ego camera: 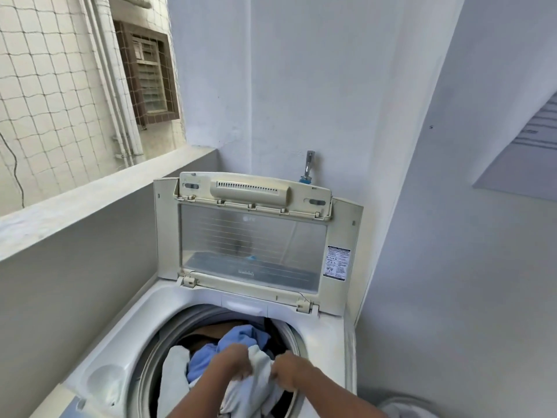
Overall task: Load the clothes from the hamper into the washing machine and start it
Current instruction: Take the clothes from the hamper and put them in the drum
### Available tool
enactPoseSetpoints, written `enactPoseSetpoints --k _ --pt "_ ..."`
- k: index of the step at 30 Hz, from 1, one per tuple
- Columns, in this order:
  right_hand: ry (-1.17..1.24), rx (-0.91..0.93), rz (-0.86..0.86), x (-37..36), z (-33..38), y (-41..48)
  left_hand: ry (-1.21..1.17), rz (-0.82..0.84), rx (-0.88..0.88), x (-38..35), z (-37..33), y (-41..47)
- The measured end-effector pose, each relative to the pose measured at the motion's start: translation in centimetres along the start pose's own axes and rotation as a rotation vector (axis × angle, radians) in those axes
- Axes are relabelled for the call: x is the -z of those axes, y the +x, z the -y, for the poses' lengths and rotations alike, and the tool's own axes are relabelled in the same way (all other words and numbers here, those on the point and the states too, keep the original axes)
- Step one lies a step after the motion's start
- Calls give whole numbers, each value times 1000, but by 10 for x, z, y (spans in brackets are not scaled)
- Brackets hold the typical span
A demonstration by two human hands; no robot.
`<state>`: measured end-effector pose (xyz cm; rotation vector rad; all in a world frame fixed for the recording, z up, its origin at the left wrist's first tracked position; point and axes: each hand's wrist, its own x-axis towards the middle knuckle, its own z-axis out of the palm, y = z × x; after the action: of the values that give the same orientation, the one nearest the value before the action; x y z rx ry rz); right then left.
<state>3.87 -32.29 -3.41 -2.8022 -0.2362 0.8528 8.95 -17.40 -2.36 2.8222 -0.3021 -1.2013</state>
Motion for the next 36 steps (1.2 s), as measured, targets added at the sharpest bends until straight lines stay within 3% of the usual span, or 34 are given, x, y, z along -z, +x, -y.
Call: enactPoseSetpoints --k 1,5,8,14,19,24,31,36 --pt "-77 -75 14 4 7 -3 16 -94 -27 7 -9 -4" --pt "112 -159 -221 21 -9 -34 -49 -371 -188 19 -57 -18" --pt "166 -169 -408 31 -34 -59 -94 -486 -278 19 -97 -25" --pt "320 -308 -558 36 -101 -98 -188 -628 -399 5 -186 -28" --pt "519 -453 -603 -3 -182 -127 -210 -528 -453 -47 -263 -6" --pt "723 -678 -615 -92 -272 -147 -164 -247 -391 -143 -332 28" --pt "856 -902 -403 -237 -369 -178 -173 43 -212 -296 -370 93" --pt "878 -913 -300 -335 -408 -146 -101 189 -131 -393 -371 160"
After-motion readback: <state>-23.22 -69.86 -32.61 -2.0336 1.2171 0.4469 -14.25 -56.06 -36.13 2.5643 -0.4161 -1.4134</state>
